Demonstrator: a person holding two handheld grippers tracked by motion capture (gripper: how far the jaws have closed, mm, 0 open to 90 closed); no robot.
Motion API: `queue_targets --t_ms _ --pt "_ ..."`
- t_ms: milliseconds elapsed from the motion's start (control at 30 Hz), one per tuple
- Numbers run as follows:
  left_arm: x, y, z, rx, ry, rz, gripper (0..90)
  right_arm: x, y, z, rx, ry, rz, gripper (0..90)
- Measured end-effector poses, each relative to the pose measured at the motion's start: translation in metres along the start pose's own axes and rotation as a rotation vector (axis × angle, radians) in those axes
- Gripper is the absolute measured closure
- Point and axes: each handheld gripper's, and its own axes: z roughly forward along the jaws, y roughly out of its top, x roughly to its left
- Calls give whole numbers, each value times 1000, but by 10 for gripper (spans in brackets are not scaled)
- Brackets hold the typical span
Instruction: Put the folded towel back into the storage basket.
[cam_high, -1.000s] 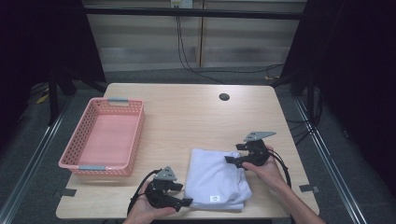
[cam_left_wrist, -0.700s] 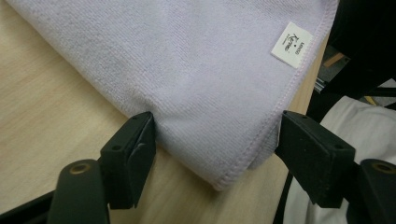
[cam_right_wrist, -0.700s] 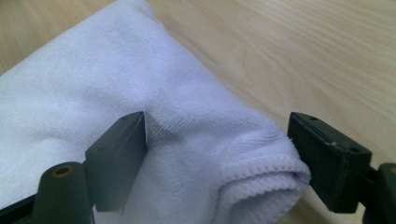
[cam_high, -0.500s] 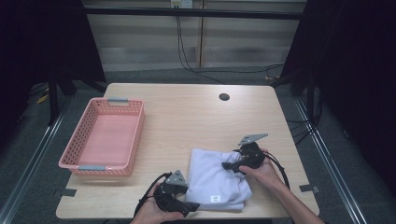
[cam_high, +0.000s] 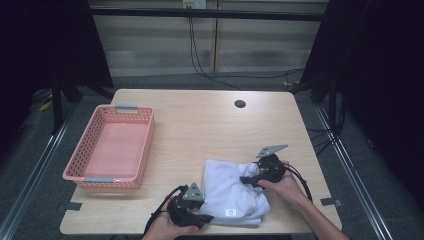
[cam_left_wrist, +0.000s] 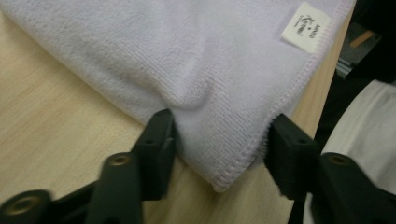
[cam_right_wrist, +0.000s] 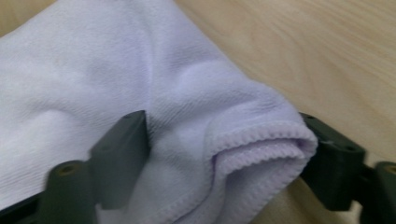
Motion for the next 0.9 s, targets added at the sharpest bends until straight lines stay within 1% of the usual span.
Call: queue_targets --t_ms 33,67,100,200,233,267,300,367,400,433,467,567,633,700,767,833,867,900 --pt "0 0 0 9 6 17 506 1 1 0 10 6 -8 257" --pt "-1 1 0 12 7 24 530 2 1 0 13 2 -11 260" --pt "-1 1 0 12 4 26 545 3 1 0 16 -4 -18 297" --pt "1 1 -1 12 -10 22 607 4 2 -1 20 23 -24 399" --pt "2 1 -1 11 -16 8 624 4 1 -1 15 39 -21 432" --pt "3 1 -1 12 -21 5 638 4 2 -1 20 51 -17 464" --pt "4 1 -1 17 -31 8 647 5 1 -1 19 56 -10 472" --pt "5 1 0 4 -37 -4 662 5 2 -1 22 73 -12 533" --pt "5 1 0 9 -40 -2 668 4 1 -1 18 78 -11 547" --pt "5 2 0 11 -42 -3 670 6 1 -2 25 77 -6 569" --pt "5 2 -1 19 -40 -2 675 6 1 -2 21 84 -15 598" --pt "6 3 -1 25 -40 2 682 7 1 -2 24 91 -7 625" --pt "6 4 -1 28 -40 4 687 8 2 -2 24 84 -15 643" --pt "7 4 0 19 -50 -7 691 10 2 -3 25 81 -16 657" --pt "8 4 -1 24 -51 -6 697 9 2 -3 22 80 -14 668" --pt "7 4 -1 15 -48 -21 700 8 1 -3 14 85 2 678" --pt "8 5 -1 25 -50 -14 703 8 1 -3 11 89 12 680" --pt "8 6 -1 24 -51 -15 704 8 1 -3 12 88 13 683"
